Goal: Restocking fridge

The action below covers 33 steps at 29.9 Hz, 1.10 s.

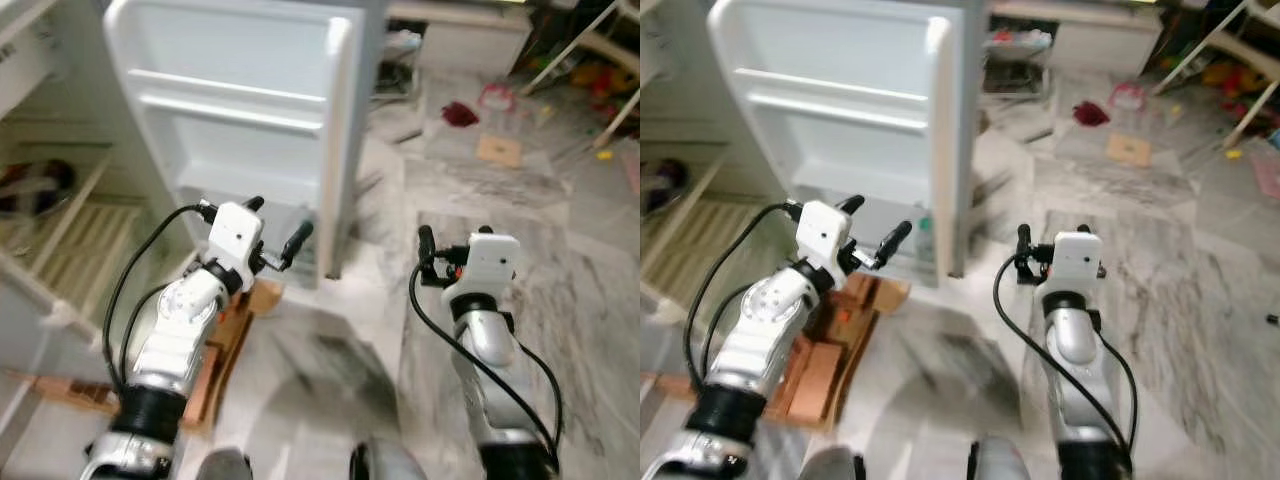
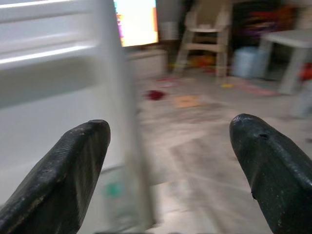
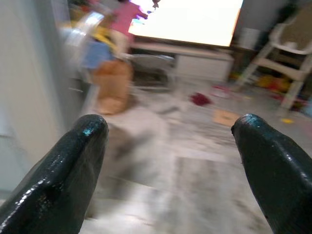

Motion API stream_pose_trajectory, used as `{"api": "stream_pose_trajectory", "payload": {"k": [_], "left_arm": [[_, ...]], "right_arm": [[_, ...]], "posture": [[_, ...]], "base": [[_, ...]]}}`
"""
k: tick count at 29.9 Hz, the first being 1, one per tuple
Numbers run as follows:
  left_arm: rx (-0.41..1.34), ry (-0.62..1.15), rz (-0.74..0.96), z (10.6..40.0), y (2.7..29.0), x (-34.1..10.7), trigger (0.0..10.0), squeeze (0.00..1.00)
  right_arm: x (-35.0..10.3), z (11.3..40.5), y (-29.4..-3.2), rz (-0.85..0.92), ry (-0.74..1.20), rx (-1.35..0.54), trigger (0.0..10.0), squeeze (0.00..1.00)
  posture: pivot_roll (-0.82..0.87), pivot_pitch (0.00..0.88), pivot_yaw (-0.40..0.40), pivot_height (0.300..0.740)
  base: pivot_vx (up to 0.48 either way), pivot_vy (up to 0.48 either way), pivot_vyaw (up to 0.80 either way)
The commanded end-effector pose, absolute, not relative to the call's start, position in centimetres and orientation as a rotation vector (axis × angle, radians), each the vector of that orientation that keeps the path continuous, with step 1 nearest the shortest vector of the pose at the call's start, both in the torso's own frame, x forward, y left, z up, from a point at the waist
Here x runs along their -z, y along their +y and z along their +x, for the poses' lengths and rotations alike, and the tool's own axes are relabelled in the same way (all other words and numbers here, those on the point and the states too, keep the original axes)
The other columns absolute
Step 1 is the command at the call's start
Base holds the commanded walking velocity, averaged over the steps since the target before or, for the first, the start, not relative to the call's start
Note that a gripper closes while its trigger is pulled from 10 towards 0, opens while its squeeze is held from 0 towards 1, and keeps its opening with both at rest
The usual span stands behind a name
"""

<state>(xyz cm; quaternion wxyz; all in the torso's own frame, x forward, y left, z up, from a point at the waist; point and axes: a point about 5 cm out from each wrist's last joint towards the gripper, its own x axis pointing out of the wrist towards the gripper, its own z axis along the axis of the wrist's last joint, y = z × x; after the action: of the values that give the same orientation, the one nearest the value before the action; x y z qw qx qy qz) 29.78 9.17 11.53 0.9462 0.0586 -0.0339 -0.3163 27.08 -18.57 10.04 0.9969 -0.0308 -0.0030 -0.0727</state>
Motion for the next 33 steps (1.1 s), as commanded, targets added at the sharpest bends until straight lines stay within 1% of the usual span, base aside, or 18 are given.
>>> {"api": "stream_pose_trajectory", "payload": {"k": [1, 14, 23, 24, 26, 33], "left_arm": [[0.610, -0.073, 0.156, 30.0, 10.3, -11.6, 10.0, 0.00], [0.522, -0.035, 0.220, 31.0, 11.2, -10.9, 10.0, 0.00], [0.493, -0.011, 0.234, 31.1, 11.2, -10.5, 10.0, 0.00], [0.489, -0.007, 0.257, 31.0, 11.1, -10.3, 10.0, 0.00], [0.480, -0.003, 0.243, 31.0, 11.1, -10.2, 10.0, 0.00], [0.452, -0.011, 0.245, 30.7, 11.8, -10.4, 10.0, 0.00]], "right_arm": [[-10.4, 27.3, -17.8, -0.049, -0.028, 0.127, 10.0, 0.00], [-10.3, 27.6, -17.8, -0.046, -0.030, 0.129, 10.0, 0.00], [-10.4, 27.6, -17.8, -0.046, -0.032, 0.131, 10.0, 0.00], [-10.3, 27.6, -17.8, -0.046, -0.032, 0.131, 10.0, 0.00], [-10.3, 27.7, -17.9, -0.047, -0.032, 0.131, 10.0, 0.00], [-10.4, 27.8, -18.0, -0.048, -0.035, 0.136, 10.0, 0.00]], "posture": [[0.01, 0.068, -0.028, 0.740], [0.01, 0.060, -0.025, 0.740], [0.00, 0.067, -0.024, 0.740], [0.00, 0.068, -0.026, 0.740], [0.00, 0.068, -0.026, 0.740], [0.01, 0.075, -0.021, 0.740]], "base": [[0.401, -0.259, 0.00], [0.433, 0.000, 0.00], [0.448, 0.000, 0.00], [0.450, 0.000, 0.00], [0.450, 0.000, 0.00], [0.480, 0.000, 0.00]]}}
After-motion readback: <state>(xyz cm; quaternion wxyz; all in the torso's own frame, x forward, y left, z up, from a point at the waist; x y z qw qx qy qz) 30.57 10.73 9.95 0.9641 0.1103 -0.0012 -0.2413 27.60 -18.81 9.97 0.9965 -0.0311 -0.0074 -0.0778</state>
